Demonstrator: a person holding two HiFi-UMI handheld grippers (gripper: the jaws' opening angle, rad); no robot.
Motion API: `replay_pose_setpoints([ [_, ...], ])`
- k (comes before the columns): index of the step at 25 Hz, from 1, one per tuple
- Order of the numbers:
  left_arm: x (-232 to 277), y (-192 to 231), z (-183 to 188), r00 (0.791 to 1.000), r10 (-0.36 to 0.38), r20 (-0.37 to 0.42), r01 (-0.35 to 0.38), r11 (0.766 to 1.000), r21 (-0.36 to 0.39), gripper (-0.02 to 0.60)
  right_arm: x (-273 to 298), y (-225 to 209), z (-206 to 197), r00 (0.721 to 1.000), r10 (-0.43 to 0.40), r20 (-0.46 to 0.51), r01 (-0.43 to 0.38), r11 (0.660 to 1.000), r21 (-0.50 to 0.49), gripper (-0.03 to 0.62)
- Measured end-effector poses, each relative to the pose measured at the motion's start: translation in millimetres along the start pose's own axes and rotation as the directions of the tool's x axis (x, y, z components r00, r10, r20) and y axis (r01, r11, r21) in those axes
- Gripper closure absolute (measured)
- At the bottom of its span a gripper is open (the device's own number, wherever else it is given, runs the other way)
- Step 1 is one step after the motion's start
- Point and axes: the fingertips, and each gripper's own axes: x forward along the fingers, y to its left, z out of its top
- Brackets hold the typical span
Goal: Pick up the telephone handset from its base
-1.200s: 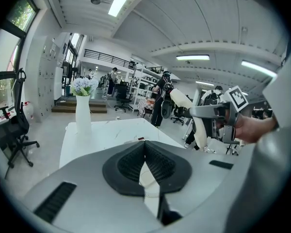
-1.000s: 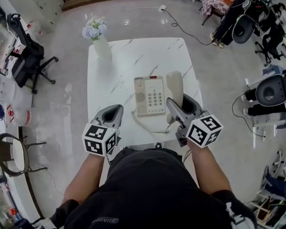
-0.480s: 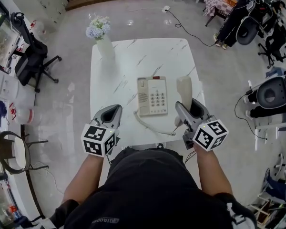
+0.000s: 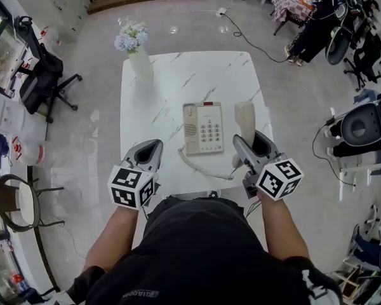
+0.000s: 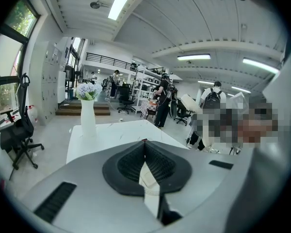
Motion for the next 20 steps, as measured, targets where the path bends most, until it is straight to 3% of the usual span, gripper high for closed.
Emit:
replay_pose_setpoints([
  [20, -0.1, -3.0, 0.0, 1.0, -0.012, -0.002, 0.012, 1.0, 0.008, 0.579, 3.9, 2.8, -6.1, 1.0, -0.01, -0.022, 0.01, 1.0, -0.003, 0.382],
])
